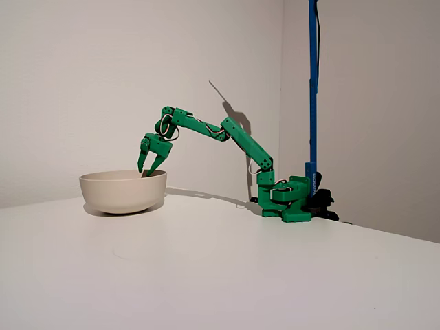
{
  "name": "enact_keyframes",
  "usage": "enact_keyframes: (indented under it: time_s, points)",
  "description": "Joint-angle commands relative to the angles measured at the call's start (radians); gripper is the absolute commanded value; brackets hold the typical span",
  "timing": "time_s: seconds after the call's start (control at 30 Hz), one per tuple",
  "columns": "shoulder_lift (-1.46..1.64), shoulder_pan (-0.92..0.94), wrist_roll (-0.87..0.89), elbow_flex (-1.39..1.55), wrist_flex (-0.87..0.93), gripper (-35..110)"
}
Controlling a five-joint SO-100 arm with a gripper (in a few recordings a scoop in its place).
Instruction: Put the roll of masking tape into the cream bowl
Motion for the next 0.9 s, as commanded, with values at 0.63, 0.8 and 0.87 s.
enact_keyframes:
  time_s: [0.63,0.8,0.87]
  points:
    - [0.764,-0.451,0.114,-0.057,0.468,-8]
    - [0.994,-0.63,0.104,0.127,0.469,-8]
    - [1.092,-0.71,0.101,0.222,0.468,-8]
